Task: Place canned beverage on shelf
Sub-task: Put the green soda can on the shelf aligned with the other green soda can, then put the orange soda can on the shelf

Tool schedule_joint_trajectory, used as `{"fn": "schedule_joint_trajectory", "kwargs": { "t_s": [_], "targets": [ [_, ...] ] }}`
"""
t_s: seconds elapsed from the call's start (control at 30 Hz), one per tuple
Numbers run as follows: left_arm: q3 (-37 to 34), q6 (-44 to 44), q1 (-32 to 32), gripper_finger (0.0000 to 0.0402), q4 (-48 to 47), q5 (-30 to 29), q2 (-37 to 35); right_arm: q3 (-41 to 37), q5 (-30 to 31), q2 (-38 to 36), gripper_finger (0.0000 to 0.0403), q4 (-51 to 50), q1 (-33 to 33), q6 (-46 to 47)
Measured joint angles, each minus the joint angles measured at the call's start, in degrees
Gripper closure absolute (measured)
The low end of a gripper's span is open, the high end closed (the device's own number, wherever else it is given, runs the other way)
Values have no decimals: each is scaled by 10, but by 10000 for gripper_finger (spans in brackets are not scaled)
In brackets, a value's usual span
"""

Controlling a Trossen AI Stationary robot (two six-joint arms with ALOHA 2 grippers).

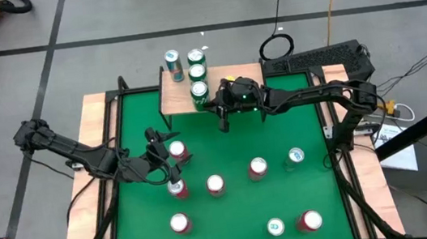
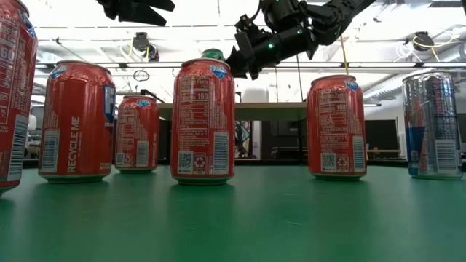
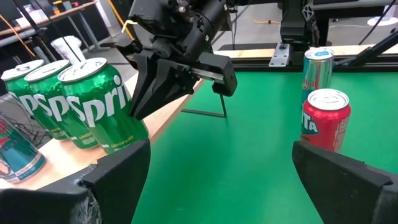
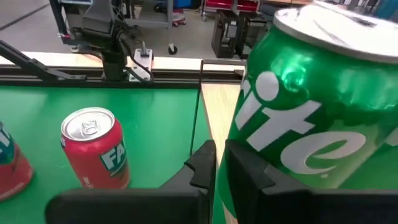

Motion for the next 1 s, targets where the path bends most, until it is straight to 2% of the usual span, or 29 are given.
{"fn": "schedule_joint_trajectory", "kwargs": {
  "t_s": [0.3,0.43,0.57,0.73,1.0],
  "targets": [
    [0,-1,0,17,0,0,5,0,-1,0,374,-14,9,11],
    [0,-14,0,17,0,0,16,0,-31,-8,374,-38,30,40],
    [0,-16,0,17,12,1,26,0,-31,-26,374,-71,64,54],
    [0,-15,0,17,43,16,35,0,-30,-61,374,-140,112,74],
    [0,-16,0,17,53,31,35,0,-12,-121,374,-305,205,132]
  ]
}}
